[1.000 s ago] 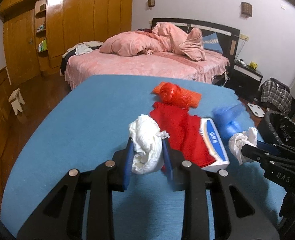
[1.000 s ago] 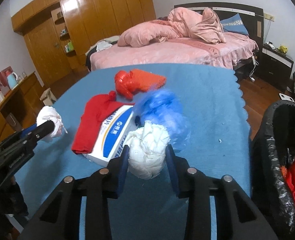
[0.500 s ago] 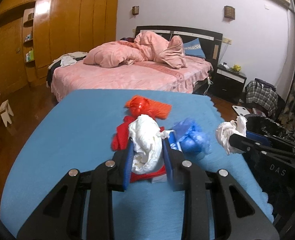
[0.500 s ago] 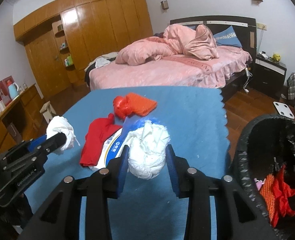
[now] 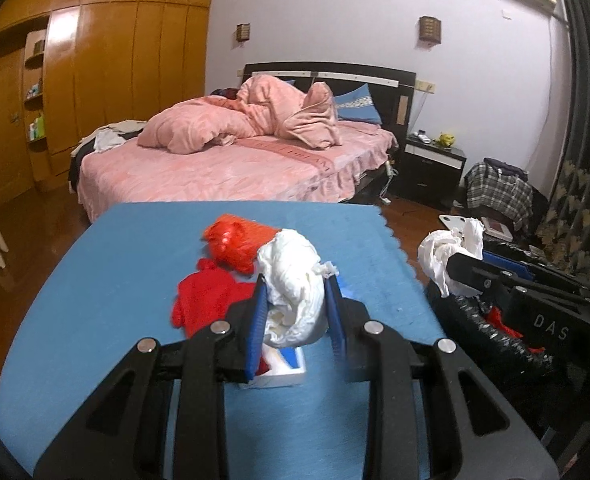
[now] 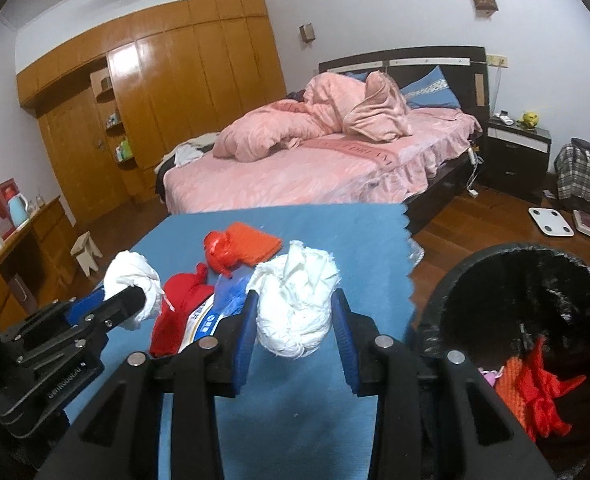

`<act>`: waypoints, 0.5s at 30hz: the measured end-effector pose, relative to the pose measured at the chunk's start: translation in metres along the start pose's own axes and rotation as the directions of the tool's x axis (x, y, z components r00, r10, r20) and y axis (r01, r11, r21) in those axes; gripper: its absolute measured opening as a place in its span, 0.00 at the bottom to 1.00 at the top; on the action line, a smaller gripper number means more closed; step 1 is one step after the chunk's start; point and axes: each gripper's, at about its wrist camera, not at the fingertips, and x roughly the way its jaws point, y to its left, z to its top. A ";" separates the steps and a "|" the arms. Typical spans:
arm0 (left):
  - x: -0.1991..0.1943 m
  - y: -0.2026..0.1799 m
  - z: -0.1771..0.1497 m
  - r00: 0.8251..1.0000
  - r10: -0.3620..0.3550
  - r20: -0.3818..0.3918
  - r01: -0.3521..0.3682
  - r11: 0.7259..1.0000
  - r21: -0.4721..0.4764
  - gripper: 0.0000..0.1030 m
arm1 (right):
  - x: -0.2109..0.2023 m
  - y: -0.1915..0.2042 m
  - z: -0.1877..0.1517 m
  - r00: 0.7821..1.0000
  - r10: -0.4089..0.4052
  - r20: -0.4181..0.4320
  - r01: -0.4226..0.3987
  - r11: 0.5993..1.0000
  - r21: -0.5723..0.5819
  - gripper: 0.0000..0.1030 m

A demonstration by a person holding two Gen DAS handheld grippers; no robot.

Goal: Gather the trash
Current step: 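Carry both white tissues over the bin and open both tools to drop them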

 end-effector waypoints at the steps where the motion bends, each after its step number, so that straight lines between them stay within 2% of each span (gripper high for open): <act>1: 0.001 -0.005 0.002 1.000 -0.008 0.003 0.008 1.000 0.004 0.26 | -0.003 -0.003 0.000 1.000 -0.003 0.005 0.003 1.000 0.003 0.36; 15: 0.009 -0.064 0.024 0.993 -0.113 0.035 0.111 0.992 0.056 0.26 | -0.046 -0.063 0.012 0.988 -0.130 0.079 0.124 0.990 0.073 0.36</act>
